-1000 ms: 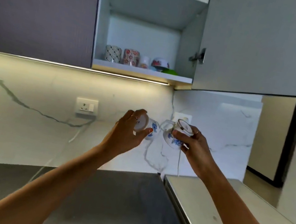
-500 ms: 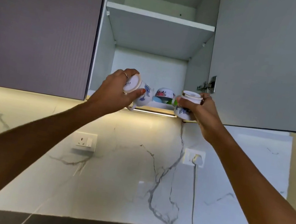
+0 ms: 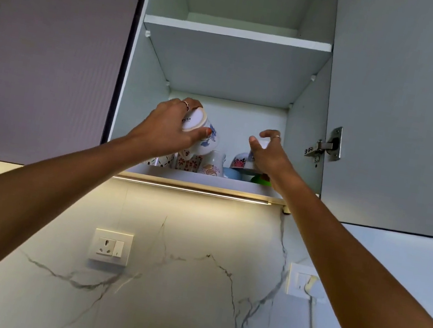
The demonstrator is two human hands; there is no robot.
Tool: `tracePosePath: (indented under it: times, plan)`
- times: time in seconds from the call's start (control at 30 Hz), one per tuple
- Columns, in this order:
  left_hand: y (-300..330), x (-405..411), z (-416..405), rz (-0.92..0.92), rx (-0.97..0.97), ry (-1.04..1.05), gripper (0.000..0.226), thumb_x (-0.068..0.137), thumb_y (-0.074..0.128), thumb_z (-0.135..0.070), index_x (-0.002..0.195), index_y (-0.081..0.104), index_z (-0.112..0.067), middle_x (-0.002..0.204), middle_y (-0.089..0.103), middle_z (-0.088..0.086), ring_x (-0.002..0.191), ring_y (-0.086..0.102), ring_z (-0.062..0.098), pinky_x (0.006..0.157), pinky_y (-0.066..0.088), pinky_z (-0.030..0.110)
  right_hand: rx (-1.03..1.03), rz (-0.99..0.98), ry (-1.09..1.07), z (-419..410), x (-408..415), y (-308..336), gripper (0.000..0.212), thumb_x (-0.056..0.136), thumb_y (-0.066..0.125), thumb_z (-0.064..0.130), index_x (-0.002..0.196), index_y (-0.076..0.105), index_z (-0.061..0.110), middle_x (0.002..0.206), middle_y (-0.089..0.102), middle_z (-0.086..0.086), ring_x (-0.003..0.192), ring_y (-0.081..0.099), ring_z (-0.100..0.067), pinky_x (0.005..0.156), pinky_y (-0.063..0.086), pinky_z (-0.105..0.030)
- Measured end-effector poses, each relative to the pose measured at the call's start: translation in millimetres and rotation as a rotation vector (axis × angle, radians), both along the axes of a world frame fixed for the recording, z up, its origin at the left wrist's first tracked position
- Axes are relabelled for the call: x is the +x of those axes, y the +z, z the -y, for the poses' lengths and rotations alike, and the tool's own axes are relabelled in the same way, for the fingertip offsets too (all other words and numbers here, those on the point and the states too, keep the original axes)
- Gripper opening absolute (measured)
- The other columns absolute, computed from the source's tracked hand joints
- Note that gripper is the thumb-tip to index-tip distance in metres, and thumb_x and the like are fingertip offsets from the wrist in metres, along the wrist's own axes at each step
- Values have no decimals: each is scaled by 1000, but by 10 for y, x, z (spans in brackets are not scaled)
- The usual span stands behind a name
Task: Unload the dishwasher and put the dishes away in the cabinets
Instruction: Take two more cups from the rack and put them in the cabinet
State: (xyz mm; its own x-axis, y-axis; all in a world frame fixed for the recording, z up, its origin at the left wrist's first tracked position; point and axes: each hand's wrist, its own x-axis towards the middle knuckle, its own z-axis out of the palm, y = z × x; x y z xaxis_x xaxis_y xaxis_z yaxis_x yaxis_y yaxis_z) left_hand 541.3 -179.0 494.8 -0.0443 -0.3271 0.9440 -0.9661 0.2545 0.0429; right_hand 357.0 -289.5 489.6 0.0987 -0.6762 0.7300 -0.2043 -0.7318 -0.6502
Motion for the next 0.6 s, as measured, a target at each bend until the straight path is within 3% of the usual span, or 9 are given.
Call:
tracePosePath:
  times: [0.13,0.33,0.4,0.43,0.5,0.53,0.6]
  plan:
    - [39,25,151,12,38,-6,47,85,64,-43,124,55,-17,113,63,10,96,57,22,78,42,25,49,-197,-109,162,117,20,38,99,40,36,131,37,16,129,50,-16,120,48,-31,91,42,-32]
    - [21,87,314,18,59,-29,46,86,62,-45,121,59,-16,112,65,6,95,58,20,74,38,22,29,-410,-322,239,152,84,42,101,36,31,128,46,0,131,53,-18,112,53,-28,79,36,-27]
    - [-4,111,338,21,54,-40,43,88,61,-44,120,60,-16,112,66,6,98,59,22,75,39,22,-6,-491,-398,243,146,90,44,101,38,32,127,48,-1,131,54,-18,117,52,-30,85,39,-28]
    - [-17,119,344,18,50,-45,42,89,60,-42,120,60,-15,113,65,7,100,59,23,76,39,22,-25,-531,-422,228,133,98,44,100,40,34,126,50,-1,129,55,-18,116,53,-31,87,41,-28]
    - [-35,137,361,6,43,-54,41,90,59,-41,122,60,-14,116,65,7,103,59,23,78,39,22,-9,-584,-422,203,80,119,38,95,47,36,116,56,6,113,59,-16,102,56,-30,75,43,-26]
    - [-29,147,372,4,37,-60,40,90,58,-41,121,61,-15,115,66,6,101,59,22,77,39,22,31,-594,-376,202,39,143,30,92,52,36,104,58,10,101,58,-13,92,55,-28,68,43,-25]
    - [-18,155,377,-8,25,-75,38,91,56,-42,117,63,-15,110,67,5,94,59,18,72,39,22,158,-575,-189,178,-66,199,16,89,58,28,91,61,12,93,53,-8,82,51,-23,71,45,-26]
